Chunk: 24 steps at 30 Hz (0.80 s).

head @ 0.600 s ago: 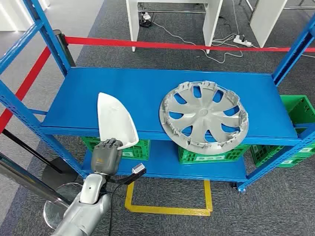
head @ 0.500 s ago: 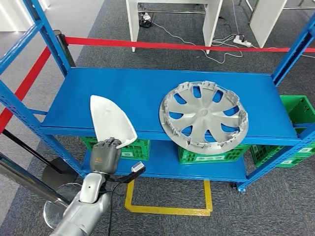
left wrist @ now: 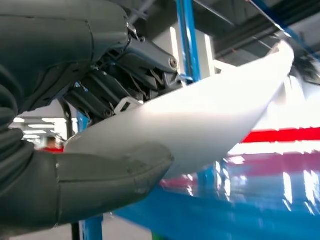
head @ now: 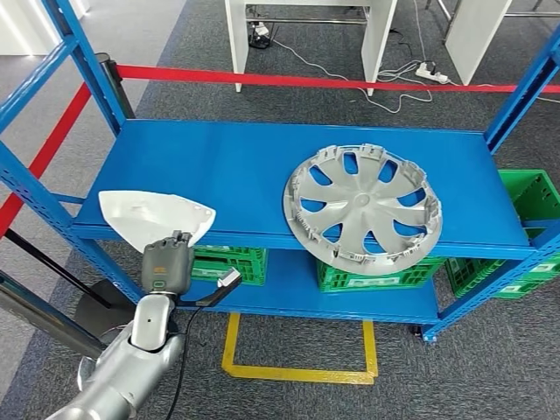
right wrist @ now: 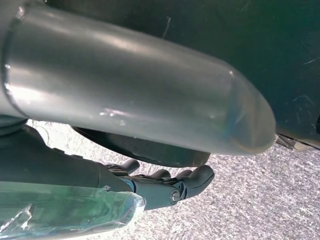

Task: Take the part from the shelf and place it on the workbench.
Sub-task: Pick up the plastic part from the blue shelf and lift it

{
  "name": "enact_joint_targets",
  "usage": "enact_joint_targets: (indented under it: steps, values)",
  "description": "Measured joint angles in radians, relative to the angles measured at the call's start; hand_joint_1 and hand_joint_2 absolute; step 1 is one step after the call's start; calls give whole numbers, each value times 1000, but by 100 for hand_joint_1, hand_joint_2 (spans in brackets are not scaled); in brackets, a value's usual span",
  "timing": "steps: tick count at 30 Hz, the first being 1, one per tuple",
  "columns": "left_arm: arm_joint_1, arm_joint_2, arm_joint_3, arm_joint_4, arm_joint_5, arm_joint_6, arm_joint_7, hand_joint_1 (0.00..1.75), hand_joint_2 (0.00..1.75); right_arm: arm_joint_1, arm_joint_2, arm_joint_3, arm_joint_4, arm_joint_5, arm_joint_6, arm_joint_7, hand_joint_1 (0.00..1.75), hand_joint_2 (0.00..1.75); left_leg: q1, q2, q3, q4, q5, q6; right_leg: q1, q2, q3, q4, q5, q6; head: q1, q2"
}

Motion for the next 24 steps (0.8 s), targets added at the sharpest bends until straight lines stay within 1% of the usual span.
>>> enact_joint_targets:
  steps: [2, 4, 5, 7, 9, 13, 19, 24]
  values:
    - [-40, 28, -104, -2, 0, -1, 108, 175, 175, 0, 0, 0, 0, 2, 1, -1, 0, 0, 0, 0, 0, 0, 0, 0, 0, 0, 0, 0, 0, 0, 0, 0]
    - [-94, 52, -217, -3, 0, -9, 189, 175, 175, 0, 0, 0, 1, 4, 0, -2, 0, 0, 0, 0, -1, 0, 0, 0, 0, -1, 0, 0, 0, 0, 0, 0]
    - [-123, 62, -271, -3, 0, -19, 213, 175, 175, 0, 0, 0, 1, 5, -1, -3, 0, 0, 0, 0, -1, 0, 0, 1, 0, -1, 0, 0, 0, 0, 0, 0]
    - [-177, 78, -364, -6, 0, -40, 235, 175, 175, 0, 0, 0, 1, 8, -4, -4, 0, 0, -1, 0, -1, 0, 0, 1, 0, 0, 0, 0, 1, 0, 0, 0]
    - [-214, 89, -428, -8, 0, -49, 241, 175, 175, 0, 0, 0, 1, 9, -6, -4, 0, 0, -1, 0, -1, 0, 0, 1, 0, 1, 0, 0, 1, 0, 0, 0]
    - [-262, 105, -504, -17, 0, -77, 243, 175, 175, 0, 0, 0, 2, 8, -8, -4, 0, 0, -1, 0, -1, 0, 0, 1, 0, 1, -1, 0, 1, 0, 0, 0]
    - [-363, 127, -598, -75, 0, -174, 244, 175, 175, 0, 0, 0, 2, 7, -11, -6, 0, 0, 0, 0, -2, 0, 0, 1, 0, 1, -2, 0, 1, 0, 0, 0]
    - [-420, 136, -644, -137, 0, -204, 245, 175, 175, 0, 0, 0, 2, 7, -14, -10, 0, 0, 0, 0, -2, 0, 0, 1, 0, 1, -1, 0, 1, 0, 0, 0]
